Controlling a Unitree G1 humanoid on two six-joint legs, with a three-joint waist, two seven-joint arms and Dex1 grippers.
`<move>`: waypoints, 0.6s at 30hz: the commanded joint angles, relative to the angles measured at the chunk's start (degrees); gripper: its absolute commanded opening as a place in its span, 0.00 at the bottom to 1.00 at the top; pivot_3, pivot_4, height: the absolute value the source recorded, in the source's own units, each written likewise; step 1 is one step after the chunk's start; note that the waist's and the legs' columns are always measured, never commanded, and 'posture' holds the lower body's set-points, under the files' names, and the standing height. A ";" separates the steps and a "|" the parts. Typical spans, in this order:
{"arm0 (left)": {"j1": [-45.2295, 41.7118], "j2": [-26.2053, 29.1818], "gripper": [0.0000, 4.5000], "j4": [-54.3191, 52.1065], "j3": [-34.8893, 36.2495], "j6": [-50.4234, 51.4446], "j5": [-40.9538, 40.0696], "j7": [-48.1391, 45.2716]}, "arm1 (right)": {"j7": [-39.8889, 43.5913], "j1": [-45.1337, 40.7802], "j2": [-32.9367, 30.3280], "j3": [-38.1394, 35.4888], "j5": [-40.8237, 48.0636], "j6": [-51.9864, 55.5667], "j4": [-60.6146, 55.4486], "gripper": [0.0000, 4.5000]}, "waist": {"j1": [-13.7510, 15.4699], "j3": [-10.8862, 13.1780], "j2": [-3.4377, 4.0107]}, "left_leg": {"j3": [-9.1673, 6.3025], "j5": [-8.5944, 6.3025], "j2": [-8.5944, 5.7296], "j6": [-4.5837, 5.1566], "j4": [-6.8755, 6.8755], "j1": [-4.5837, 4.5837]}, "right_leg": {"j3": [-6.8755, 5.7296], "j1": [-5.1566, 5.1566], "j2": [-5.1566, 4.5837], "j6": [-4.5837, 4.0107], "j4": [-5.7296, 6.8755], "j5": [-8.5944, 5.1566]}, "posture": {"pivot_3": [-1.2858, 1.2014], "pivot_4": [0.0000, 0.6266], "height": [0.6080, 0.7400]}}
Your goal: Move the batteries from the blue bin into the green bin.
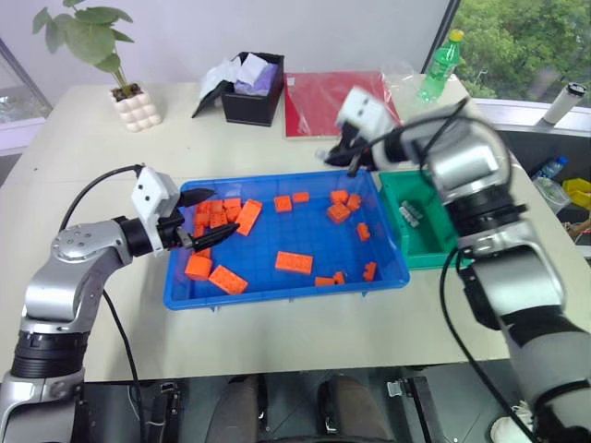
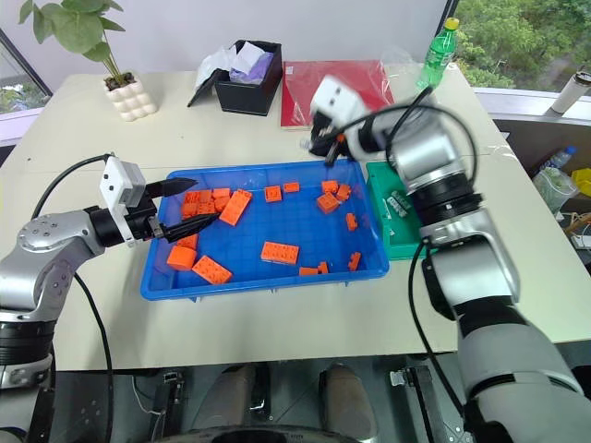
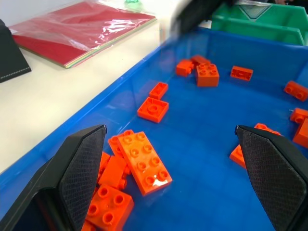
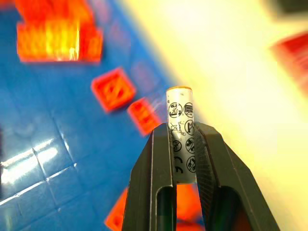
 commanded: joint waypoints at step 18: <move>-5.24 -0.99 1.00 4.46 -1.32 -3.33 0.65 -4.01 | -3.98 20.00 -23.48 -8.97 3.80 14.32 -22.33 0.01 | 1.19 0.00 -0.01 | 0.04 -0.07 -0.01 0.12 0.08 0.01 | 0.01 0.06 0.00 0.00 -0.07 0.00 | 0.52 0.24 1.00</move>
